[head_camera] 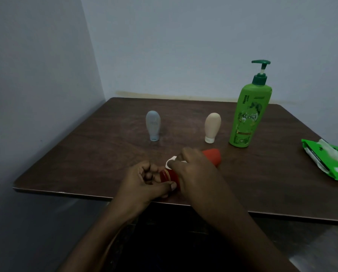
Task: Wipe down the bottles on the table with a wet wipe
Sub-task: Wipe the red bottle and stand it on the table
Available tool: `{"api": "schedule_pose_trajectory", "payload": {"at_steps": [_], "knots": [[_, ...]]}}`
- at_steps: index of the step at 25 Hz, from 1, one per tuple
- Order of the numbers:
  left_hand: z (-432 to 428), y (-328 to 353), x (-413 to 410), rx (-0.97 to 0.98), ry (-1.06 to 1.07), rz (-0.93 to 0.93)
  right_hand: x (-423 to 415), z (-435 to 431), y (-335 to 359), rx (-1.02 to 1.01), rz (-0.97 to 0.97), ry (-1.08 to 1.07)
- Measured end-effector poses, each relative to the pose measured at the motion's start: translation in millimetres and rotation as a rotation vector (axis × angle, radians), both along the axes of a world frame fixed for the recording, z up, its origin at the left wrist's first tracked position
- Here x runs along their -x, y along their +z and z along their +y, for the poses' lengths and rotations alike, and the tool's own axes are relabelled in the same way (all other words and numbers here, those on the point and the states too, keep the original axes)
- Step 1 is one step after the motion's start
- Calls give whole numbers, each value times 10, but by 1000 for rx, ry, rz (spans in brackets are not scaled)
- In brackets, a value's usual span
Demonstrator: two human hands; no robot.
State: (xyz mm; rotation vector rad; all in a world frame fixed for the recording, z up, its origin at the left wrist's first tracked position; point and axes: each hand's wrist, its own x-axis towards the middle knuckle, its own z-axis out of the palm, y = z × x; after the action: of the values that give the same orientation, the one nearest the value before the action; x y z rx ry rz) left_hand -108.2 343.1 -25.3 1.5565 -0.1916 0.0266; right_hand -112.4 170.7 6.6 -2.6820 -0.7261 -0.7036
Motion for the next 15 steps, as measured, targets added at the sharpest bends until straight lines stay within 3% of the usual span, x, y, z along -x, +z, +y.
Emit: {"api": "schedule_pose_trajectory", "payload": {"at_steps": [6,15], "knots": [[3,22,-1,1,-10,-18,366,-94,-307,-40,-99,-14],[-15,11,18,17,4,-42,118,123,-119,-50,-98,-76]]}}
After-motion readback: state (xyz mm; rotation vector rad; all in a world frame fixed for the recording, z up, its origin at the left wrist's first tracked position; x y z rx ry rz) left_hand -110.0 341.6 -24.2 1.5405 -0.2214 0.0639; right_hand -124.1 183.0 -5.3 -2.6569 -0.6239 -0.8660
